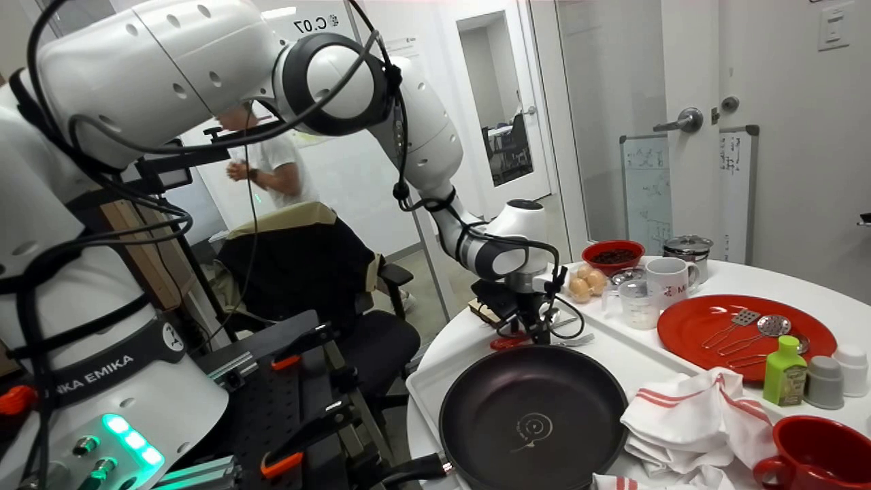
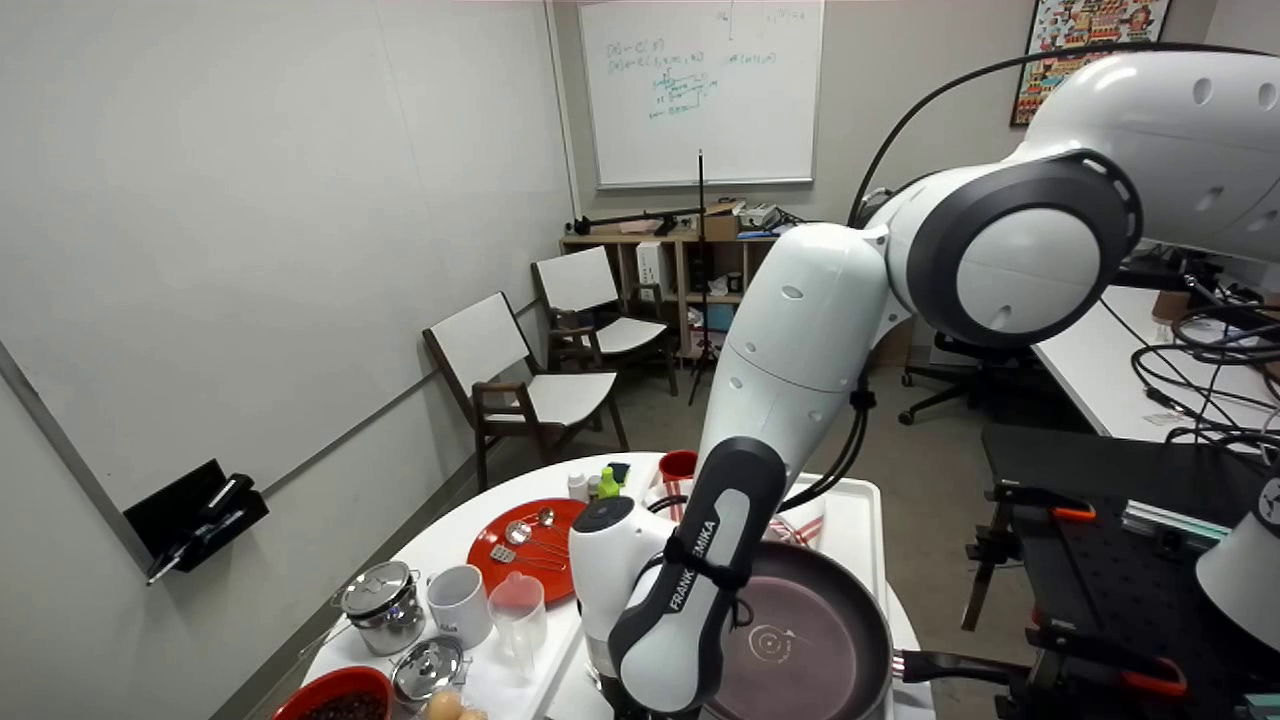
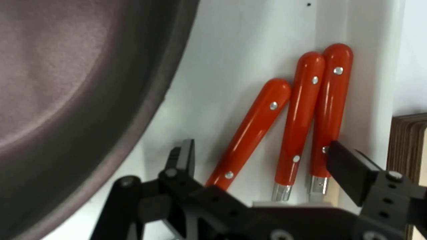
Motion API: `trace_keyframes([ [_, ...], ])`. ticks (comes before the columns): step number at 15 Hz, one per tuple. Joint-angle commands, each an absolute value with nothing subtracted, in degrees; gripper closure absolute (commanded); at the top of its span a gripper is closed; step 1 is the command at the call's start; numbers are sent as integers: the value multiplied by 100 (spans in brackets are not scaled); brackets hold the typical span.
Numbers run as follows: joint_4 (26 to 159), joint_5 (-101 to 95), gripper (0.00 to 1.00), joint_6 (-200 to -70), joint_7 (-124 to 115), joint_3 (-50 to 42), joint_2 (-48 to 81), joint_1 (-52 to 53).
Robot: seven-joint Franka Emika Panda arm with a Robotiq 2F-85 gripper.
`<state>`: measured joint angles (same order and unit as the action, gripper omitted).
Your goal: Put the fork and knife in the red cup and move it to the right
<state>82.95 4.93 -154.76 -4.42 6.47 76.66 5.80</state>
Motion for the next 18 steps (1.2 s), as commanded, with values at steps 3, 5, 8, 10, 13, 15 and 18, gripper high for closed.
trace_keyframes([
  [3,8217,508,25,-15481,-552,574,7689,699],
  [5,8210,504,34,-15480,-554,568,7685,709],
  [8,8200,504,57,-15489,-544,574,7659,708],
  [10,8192,502,72,-15495,-544,569,7656,710],
  [13,8199,502,96,-15507,-540,572,7647,706],
  [15,8196,502,100,-15508,-537,576,7643,708],
  [18,8236,505,96,-15537,-520,589,7621,695],
])
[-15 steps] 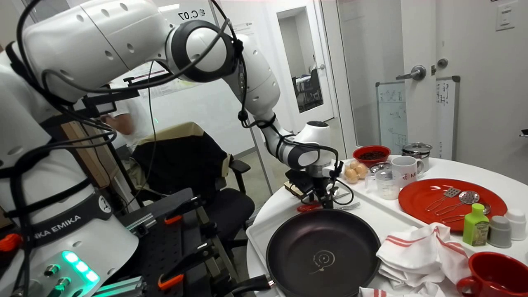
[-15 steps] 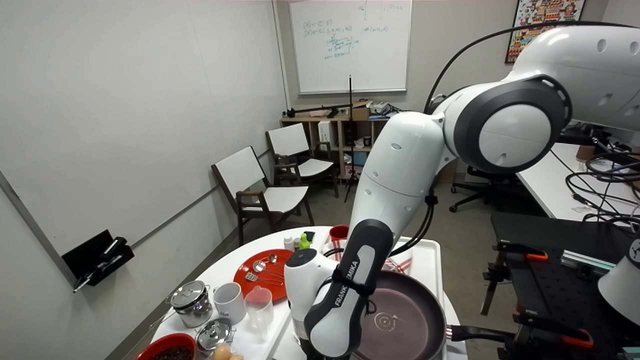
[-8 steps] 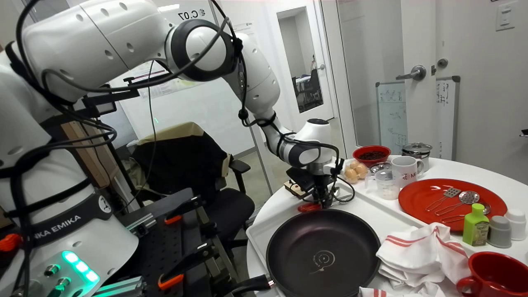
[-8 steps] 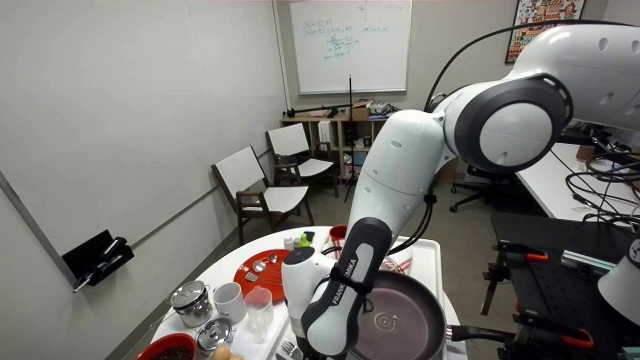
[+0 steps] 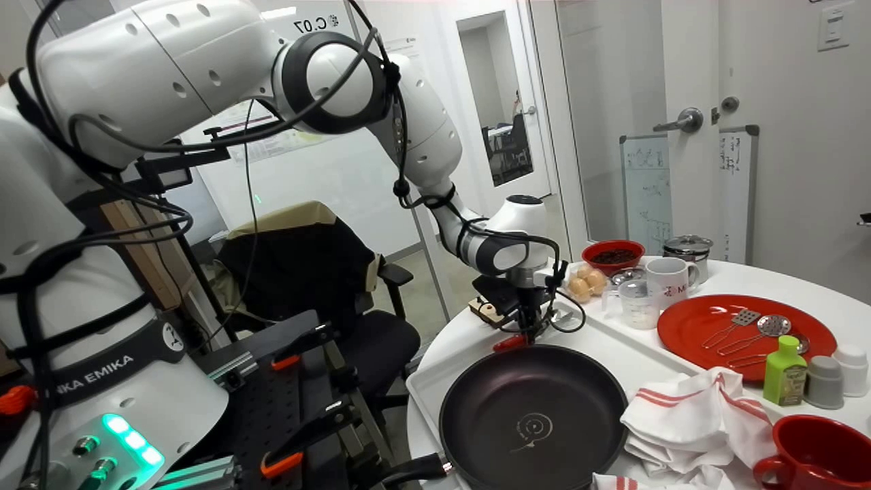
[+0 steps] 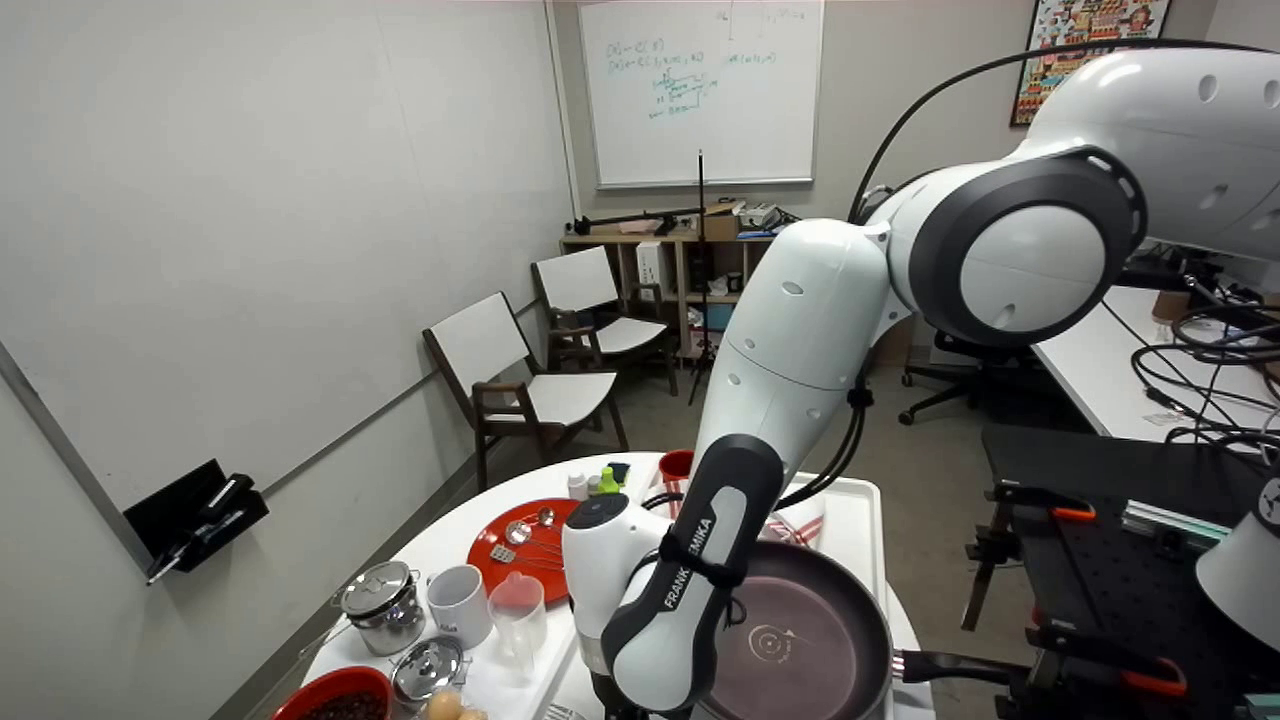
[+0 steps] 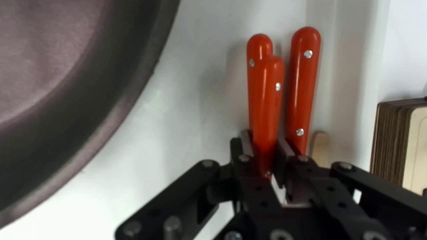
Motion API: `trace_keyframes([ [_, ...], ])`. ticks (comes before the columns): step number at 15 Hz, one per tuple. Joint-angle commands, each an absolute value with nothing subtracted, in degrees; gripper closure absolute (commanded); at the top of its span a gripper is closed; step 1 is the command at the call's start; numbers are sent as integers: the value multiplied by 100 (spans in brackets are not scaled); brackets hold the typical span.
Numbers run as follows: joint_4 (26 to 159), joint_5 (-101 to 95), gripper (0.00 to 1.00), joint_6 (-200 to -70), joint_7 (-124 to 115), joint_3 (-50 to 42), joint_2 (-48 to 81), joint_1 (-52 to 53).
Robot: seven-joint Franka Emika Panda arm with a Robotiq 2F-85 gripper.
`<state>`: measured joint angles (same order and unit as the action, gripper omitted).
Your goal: Put the fork and knife in the red cup and move it to the right
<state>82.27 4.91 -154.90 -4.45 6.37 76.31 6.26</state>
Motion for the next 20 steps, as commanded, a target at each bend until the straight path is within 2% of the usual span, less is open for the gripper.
trace_keyframes([
  [1,8291,507,96,-15577,-498,604,7581,677],
  [20,10423,519,96,-16996,-7,837,5665,-140],
])
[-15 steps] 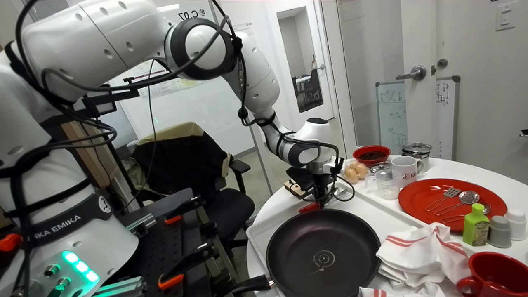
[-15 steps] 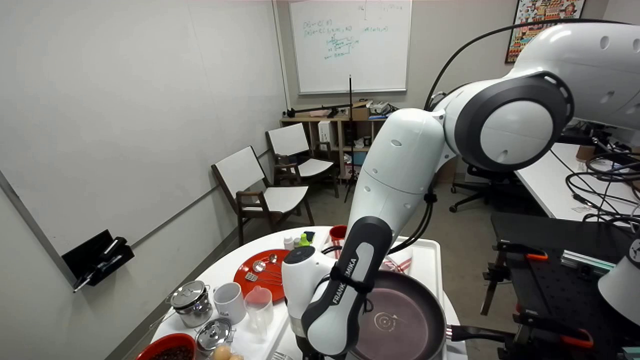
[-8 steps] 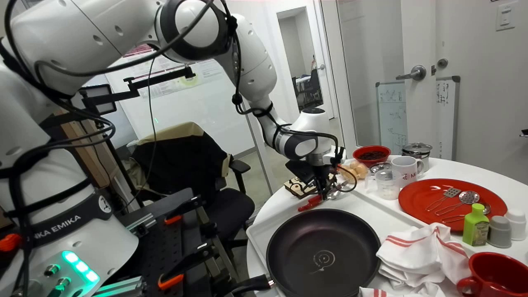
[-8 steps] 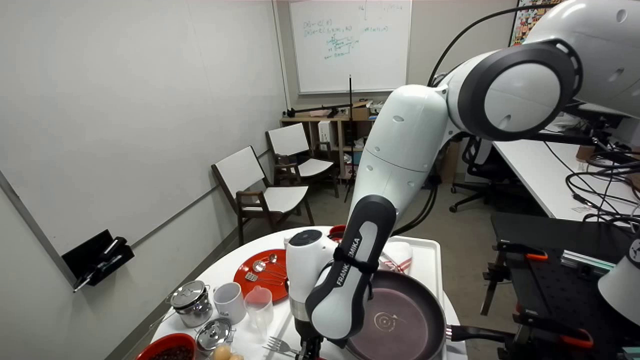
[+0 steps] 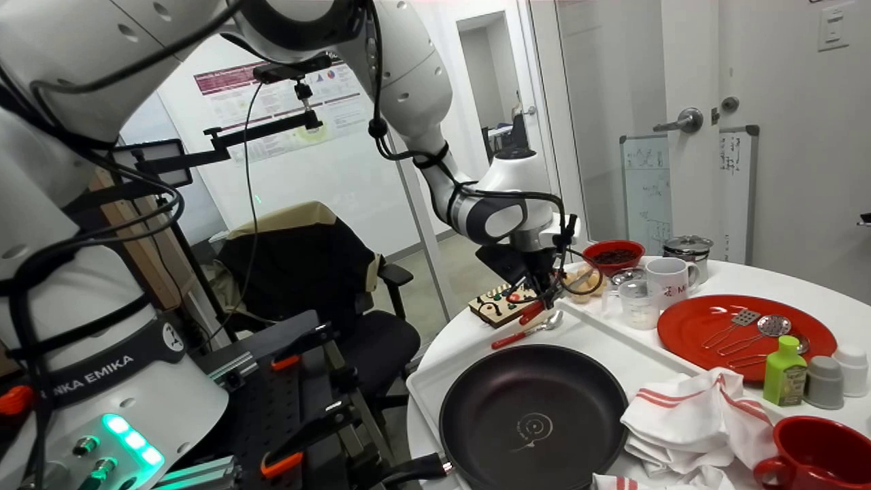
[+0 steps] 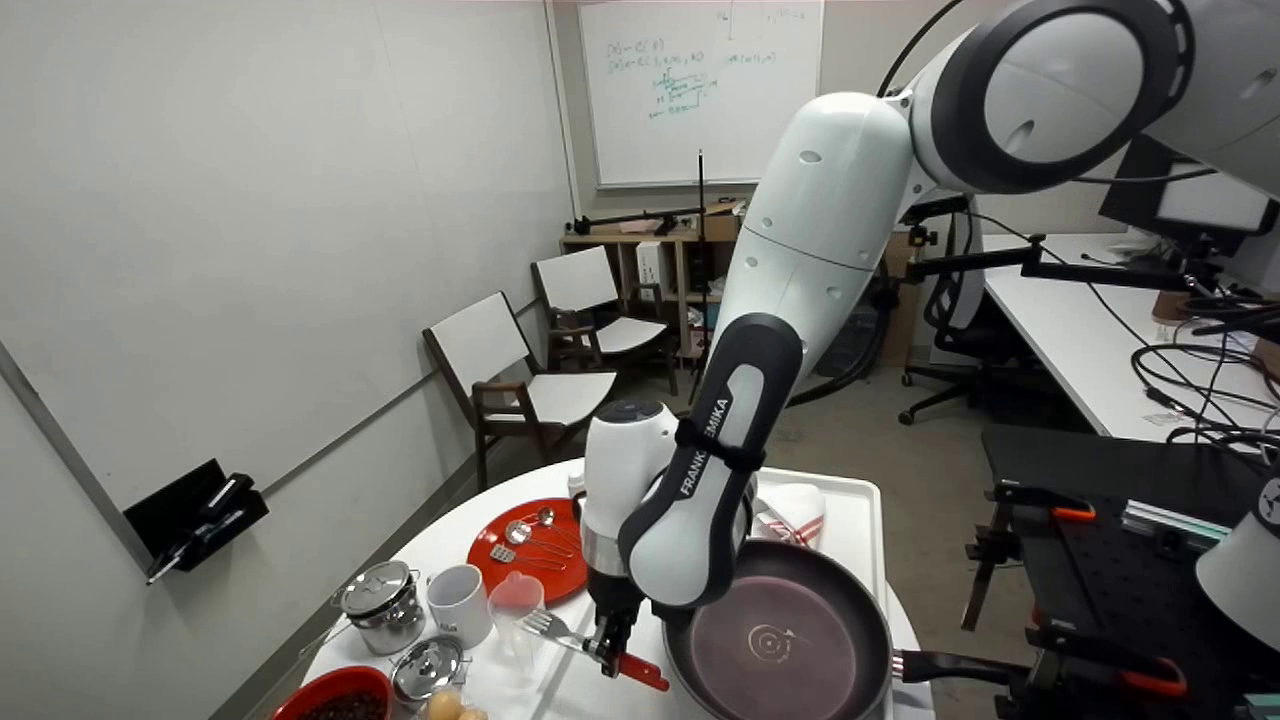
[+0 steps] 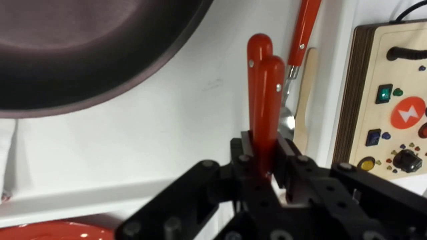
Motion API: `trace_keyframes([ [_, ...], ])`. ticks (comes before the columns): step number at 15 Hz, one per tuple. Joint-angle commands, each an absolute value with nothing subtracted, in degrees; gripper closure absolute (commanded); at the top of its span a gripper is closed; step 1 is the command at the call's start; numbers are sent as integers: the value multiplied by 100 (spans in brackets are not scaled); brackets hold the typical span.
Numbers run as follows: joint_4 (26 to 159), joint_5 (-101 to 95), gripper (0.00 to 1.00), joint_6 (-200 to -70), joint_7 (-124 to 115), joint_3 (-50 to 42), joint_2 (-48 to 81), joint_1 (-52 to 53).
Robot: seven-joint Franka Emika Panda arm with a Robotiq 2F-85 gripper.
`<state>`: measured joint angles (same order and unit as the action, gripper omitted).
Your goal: Put the fork and knife in the red cup and move it to the right
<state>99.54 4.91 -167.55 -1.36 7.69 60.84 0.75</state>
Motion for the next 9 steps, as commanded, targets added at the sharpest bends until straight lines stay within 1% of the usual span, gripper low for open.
trace_keyframes([
  [1,10435,527,96,-17022,-12,820,5611,-206],
  [9,10346,593,96,-17070,-103,571,5401,-715],
])
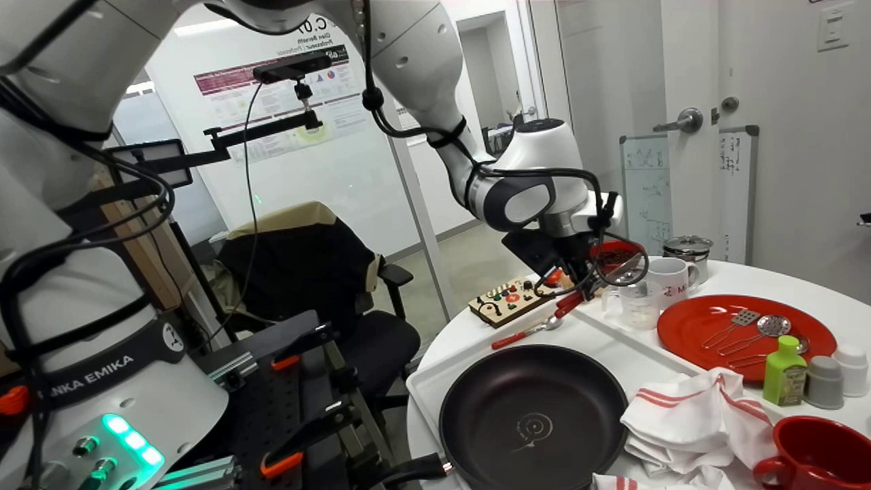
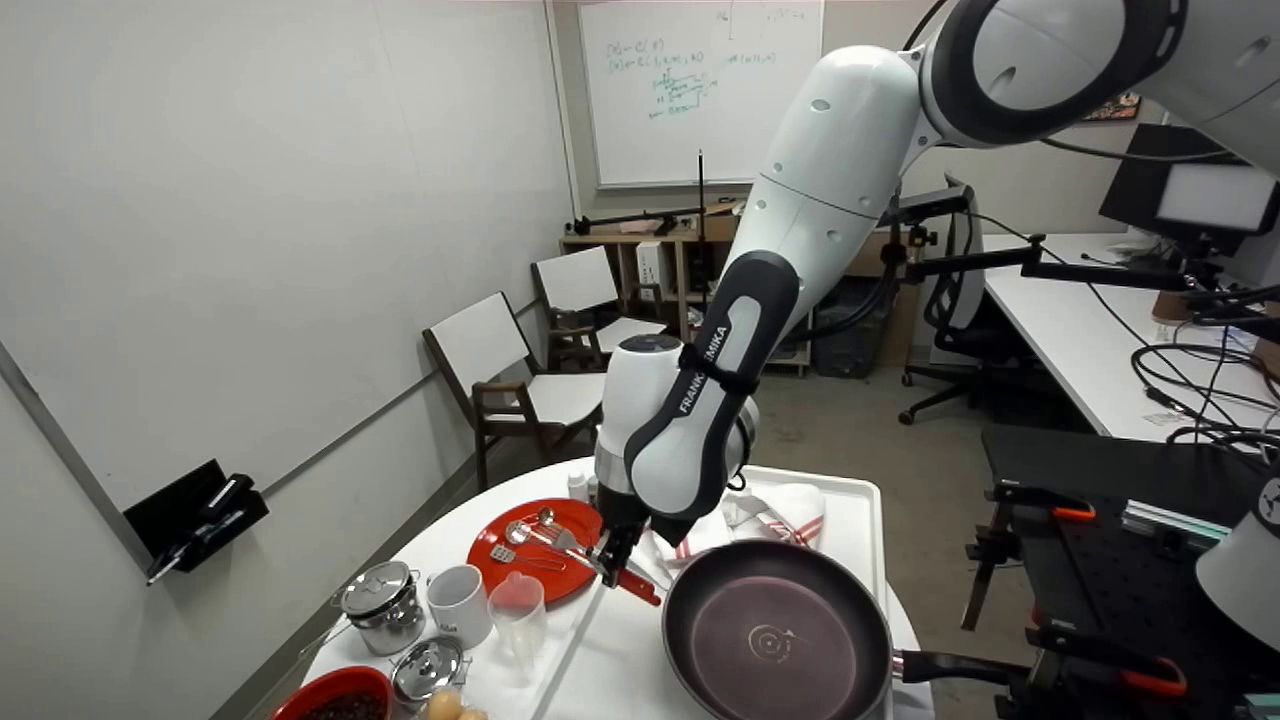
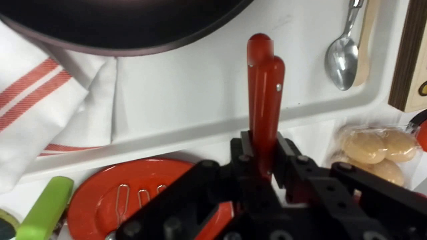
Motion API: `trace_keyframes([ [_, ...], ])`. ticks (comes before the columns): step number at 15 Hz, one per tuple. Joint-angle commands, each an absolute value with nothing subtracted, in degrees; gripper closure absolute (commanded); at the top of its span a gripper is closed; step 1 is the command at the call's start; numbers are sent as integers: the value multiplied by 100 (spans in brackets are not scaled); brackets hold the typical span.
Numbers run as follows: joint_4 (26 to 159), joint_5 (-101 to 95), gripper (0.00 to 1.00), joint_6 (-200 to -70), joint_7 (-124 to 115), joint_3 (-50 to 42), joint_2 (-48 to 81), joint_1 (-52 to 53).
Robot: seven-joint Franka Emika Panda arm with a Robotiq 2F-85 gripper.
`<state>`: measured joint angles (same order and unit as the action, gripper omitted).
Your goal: Put the fork and knife in the red cup and move it to the right
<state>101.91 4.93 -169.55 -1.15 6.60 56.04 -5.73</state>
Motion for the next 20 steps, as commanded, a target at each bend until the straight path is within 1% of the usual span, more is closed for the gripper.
trace_keyframes([
  [1,10310,598,96,-17066,-108,525,5396,-779],
  [9,9978,689,96,-16977,-274,98,5505,-1211],
  [20,9461,940,96,-17140,-829,-480,5891,-1430],
])
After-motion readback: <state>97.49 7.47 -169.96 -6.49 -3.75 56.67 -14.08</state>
